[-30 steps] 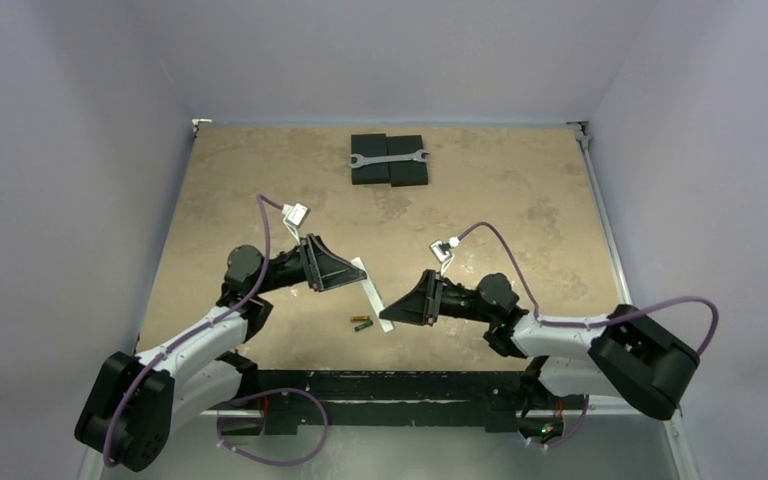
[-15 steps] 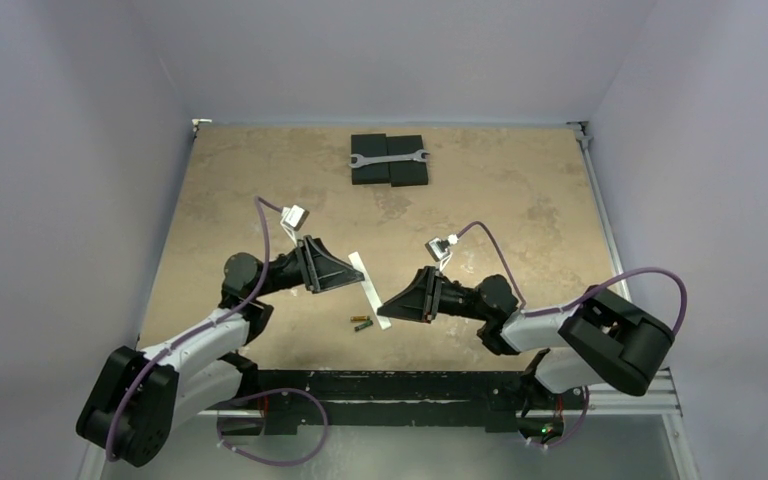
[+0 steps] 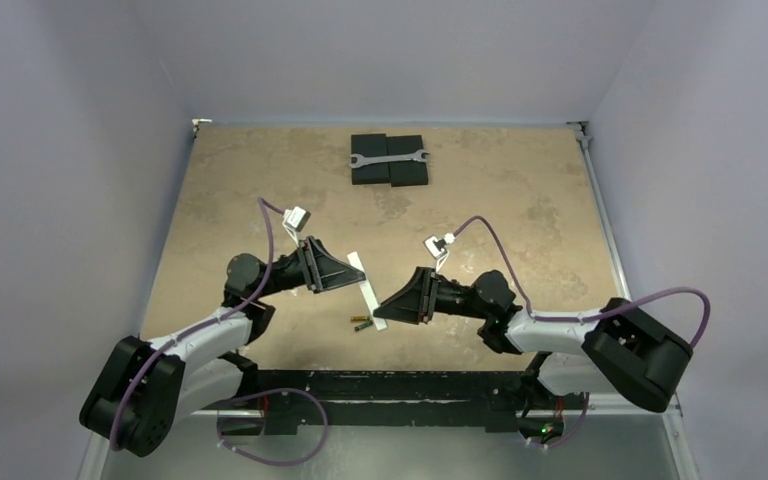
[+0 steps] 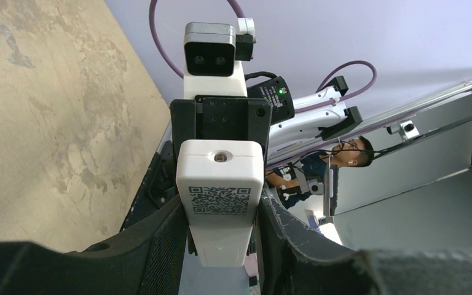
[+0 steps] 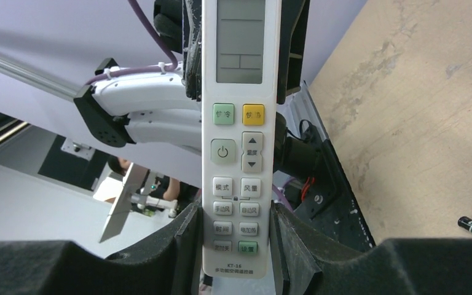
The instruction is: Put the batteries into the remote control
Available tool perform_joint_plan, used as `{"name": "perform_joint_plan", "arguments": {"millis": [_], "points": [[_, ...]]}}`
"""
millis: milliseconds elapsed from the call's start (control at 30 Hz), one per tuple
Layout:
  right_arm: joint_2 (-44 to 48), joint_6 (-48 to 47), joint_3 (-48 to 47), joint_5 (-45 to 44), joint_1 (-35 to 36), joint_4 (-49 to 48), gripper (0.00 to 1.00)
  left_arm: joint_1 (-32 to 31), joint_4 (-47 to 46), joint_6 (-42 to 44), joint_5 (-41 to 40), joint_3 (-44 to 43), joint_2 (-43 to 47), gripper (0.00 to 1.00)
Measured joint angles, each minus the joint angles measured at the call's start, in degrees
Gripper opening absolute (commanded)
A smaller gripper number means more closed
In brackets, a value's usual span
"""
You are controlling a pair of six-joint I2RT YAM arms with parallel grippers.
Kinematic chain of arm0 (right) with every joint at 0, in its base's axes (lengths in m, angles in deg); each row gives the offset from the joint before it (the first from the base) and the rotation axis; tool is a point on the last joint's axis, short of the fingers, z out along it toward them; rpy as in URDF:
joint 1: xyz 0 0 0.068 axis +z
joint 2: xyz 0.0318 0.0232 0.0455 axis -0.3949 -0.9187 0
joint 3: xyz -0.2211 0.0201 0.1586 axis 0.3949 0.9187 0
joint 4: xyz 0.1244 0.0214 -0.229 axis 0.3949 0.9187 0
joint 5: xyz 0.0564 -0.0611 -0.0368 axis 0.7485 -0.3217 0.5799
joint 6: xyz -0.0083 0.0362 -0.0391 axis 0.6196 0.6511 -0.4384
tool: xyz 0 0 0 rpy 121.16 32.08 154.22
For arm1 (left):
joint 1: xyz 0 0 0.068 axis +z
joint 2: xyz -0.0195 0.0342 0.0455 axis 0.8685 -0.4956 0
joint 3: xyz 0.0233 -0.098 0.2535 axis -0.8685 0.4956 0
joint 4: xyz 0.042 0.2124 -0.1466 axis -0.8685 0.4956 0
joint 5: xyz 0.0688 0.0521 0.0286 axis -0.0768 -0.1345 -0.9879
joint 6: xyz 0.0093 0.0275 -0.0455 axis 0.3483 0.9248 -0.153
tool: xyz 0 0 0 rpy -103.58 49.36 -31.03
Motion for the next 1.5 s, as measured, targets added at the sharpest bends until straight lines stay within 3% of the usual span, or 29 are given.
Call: {"name": "perform_joint_plan", "arguments": {"millis": [100,300,400,533,767,1033,1500], "points": [[2.56,-2.89,-1.22,-0.85,0.63,5.81,0.02,0.0,-0.72,-0.02,-0.46,0.31,-0.09,0.0],[5.35,-6.29,-2.51,-2.12,1.18,13.51,0.54,-0.07,-0.96,-0.02,-2.03,1.4,-0.09,0.0],[6.93,-8.5,-3.1,-3.26,1.36,17.46,0.67,-0.22,0.46,-0.07,-3.1,1.9,-0.02,0.0],[10.49,-12.52,-3.74,-5.84,1.42,25.0,0.76,-0.37,3.3,-0.02,-4.39,1.92,0.85,0.0],[17.0,-21.07,-10.29,-12.96,3.89,42.38,0.8,-0.37,9.81,1.11,-6.99,1.92,3.26,0.0],[17.51,-28.98,-18.38,-24.28,10.25,58.29,0.8,-0.37,22.4,4.98,-9.75,1.68,4.48,0.0],[7.87,-34.47,-26.56,-41.13,19.28,73.09,0.73,-0.37,35.34,7.82,-13.75,0.2,5.6,0.0]]}}
